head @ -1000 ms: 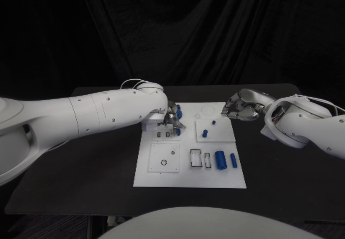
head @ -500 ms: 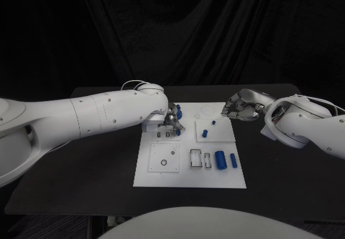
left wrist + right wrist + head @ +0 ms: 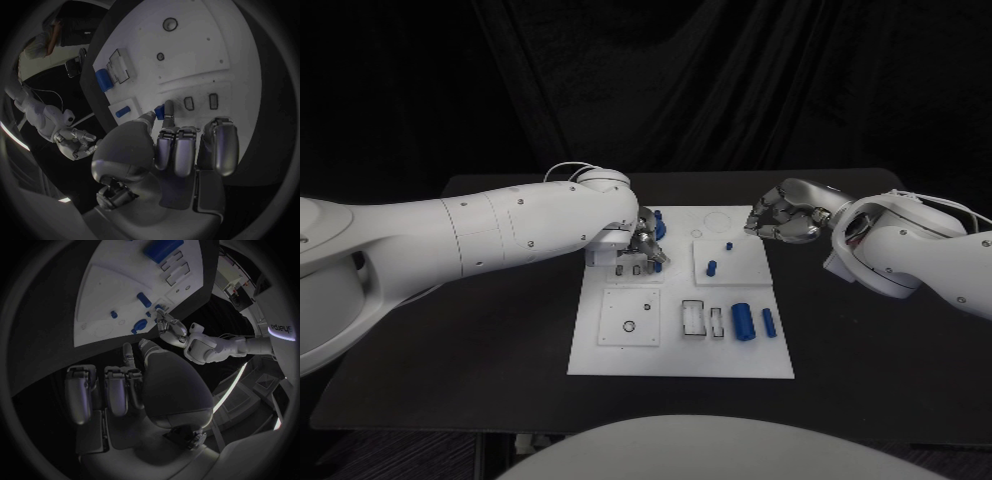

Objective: Assemble the parts on the task board

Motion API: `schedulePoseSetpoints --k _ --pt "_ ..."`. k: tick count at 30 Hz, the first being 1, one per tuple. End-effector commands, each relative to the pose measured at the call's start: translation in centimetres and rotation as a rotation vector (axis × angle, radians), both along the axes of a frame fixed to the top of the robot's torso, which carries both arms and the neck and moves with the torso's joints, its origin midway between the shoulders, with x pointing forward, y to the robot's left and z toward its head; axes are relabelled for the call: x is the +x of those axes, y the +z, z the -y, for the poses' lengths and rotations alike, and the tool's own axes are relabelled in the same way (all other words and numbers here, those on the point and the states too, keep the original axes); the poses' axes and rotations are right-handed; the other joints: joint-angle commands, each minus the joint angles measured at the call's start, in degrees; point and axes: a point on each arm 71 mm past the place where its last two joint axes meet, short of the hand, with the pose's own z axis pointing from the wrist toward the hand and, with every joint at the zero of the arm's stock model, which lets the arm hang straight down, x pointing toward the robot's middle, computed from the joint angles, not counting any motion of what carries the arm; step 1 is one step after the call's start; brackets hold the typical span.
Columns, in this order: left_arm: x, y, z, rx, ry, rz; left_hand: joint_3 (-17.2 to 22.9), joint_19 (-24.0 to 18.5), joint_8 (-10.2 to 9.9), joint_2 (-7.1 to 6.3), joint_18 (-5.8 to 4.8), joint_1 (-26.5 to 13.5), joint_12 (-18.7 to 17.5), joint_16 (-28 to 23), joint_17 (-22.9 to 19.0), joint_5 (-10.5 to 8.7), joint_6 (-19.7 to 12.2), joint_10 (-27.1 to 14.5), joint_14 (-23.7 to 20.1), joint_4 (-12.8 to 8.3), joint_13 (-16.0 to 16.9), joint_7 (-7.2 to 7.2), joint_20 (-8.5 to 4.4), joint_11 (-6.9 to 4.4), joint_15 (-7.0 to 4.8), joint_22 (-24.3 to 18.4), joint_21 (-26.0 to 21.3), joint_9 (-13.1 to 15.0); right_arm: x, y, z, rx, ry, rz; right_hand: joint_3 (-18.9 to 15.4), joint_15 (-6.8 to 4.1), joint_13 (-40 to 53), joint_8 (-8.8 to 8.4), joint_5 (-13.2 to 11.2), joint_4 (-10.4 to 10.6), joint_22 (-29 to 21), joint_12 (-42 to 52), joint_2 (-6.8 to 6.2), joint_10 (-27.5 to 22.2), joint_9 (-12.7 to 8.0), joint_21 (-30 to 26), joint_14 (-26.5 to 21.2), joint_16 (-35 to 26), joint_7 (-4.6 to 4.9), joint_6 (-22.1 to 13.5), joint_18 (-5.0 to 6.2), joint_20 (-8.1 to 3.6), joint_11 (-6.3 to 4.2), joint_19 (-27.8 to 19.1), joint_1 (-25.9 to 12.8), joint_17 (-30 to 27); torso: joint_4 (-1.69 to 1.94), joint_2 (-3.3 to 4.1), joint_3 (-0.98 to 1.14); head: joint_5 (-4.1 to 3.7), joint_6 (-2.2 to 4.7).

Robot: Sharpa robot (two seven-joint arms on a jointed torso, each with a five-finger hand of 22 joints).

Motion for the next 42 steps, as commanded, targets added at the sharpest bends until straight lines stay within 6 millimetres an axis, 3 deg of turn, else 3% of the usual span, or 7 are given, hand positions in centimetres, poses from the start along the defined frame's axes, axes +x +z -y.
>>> schedulePoseSetpoints --k 1,5,11,15,26,35,42 --pt "-0.2 -0.1 0.2 -0.006 -0.011 -0.015 0.48 -0.18 -0.54 -0.31 0.40 0.51 0.14 0.15 15.08 0.95 0.43 6.08 6.16 -0.44 15.08 -0.03 0.02 0.23 0.18 11.05 -0.36 -0.01 0.0 -0.1 0.1 -0.008 -0.011 -0.010 -0.07 0.41 15.09 0.31 0.14 0.11 14.53 -0.14 0.23 6.08 0.08 -0.29 5.90 0.17 0.12 -0.29 -0.51 0.38 0.33 5.11 -0.47 15.10 0.02 0.00 -0.01 -0.01 -0.01" --pt "-0.2 -0.2 0.3 -0.008 -0.012 -0.015 1.55 -0.17 -1.13 -0.66 0.40 0.71 0.14 0.15 15.08 2.58 0.65 6.08 6.16 -1.08 15.08 -0.05 0.00 0.19 0.15 11.06 -0.44 0.09 0.0 -0.2 0.1 -0.009 -0.011 -0.012 -0.06 0.41 15.09 0.33 0.14 0.10 14.49 -0.14 0.24 6.08 0.09 -0.39 5.90 0.17 0.12 -0.26 -0.48 0.38 0.33 5.05 -0.47 15.10 0.00 -0.02 -0.01 -0.01 -0.01" --pt "-0.2 -0.3 0.3 -0.010 -0.013 -0.017 2.30 -0.32 -1.53 -0.87 0.47 0.71 0.14 0.15 15.08 3.51 0.72 6.08 6.16 -1.39 15.08 -0.03 0.00 0.21 0.15 10.97 -0.80 0.17 0.0 -0.2 0.1 -0.011 -0.009 -0.014 -0.05 0.42 15.09 0.36 0.14 0.09 14.45 -0.14 0.25 6.08 0.09 -0.49 5.90 0.17 0.12 -0.24 -0.44 0.39 0.34 4.98 -0.45 15.10 0.00 -0.03 -0.03 -0.07 -0.01" --pt "-0.2 -0.3 0.3 -0.011 -0.013 -0.017 3.71 -0.33 -2.09 -1.35 0.48 0.64 0.14 0.15 15.08 5.53 0.93 6.08 6.16 -1.94 15.08 -0.03 0.00 0.21 0.16 10.97 -0.89 0.37 0.0 -0.2 0.1 -0.012 -0.009 -0.016 -0.05 0.42 15.09 0.36 0.14 0.09 14.45 -0.14 0.25 6.08 0.09 -0.49 5.90 0.17 0.12 -0.24 -0.44 0.39 0.34 4.98 -0.45 15.10 -0.01 -0.04 -0.02 -0.02 -0.01" --pt "-0.3 -0.4 0.0 -0.018 0.002 -0.008 11.55 -0.21 -3.28 -3.88 0.47 0.17 0.14 0.15 15.08 10.30 1.74 6.08 6.16 -4.93 15.08 -0.10 -0.11 0.11 0.06 11.02 -1.01 1.68 -0.1 -0.2 0.2 -0.017 -0.012 -0.023 0.06 0.45 15.09 0.48 0.23 0.00 14.39 -0.14 0.35 6.08 0.13 -0.64 5.90 0.17 0.10 -0.10 -0.40 0.43 0.35 4.88 -0.30 15.10 0.00 -0.03 -0.01 0.11 -0.01" --pt "-0.4 -0.3 -0.4 -0.039 0.019 0.013 20.06 0.04 -3.02 -6.71 0.41 -2.08 0.14 0.15 15.08 10.37 2.58 6.08 6.16 -7.78 15.08 -0.21 -0.31 -0.20 -0.19 11.11 -0.80 4.14 -0.1 -0.3 0.4 -0.022 -0.017 -0.029 0.11 0.45 15.09 0.51 0.29 -0.02 14.32 -0.14 0.38 6.08 0.14 -0.81 5.90 0.17 0.10 -0.08 -0.35 0.44 0.34 4.77 -0.25 15.10 0.08 -0.07 -0.05 0.51 -0.01" --pt "-0.6 -0.1 -1.2 -0.054 0.044 0.033 24.04 0.17 -2.20 -7.88 0.39 -3.43 0.14 0.15 15.08 10.60 3.58 6.08 6.16 -9.21 15.08 -0.66 -0.56 -0.50 -0.48 11.14 -0.73 5.84 -0.1 -0.3 0.5 -0.026 -0.020 -0.035 0.17 0.45 15.09 0.56 0.35 -0.06 14.31 -0.14 0.42 6.08 0.16 -0.85 5.90 0.17 0.09 -0.04 -0.34 0.45 0.34 4.75 -0.16 15.10 0.05 -0.10 -0.06 0.73 -0.01"
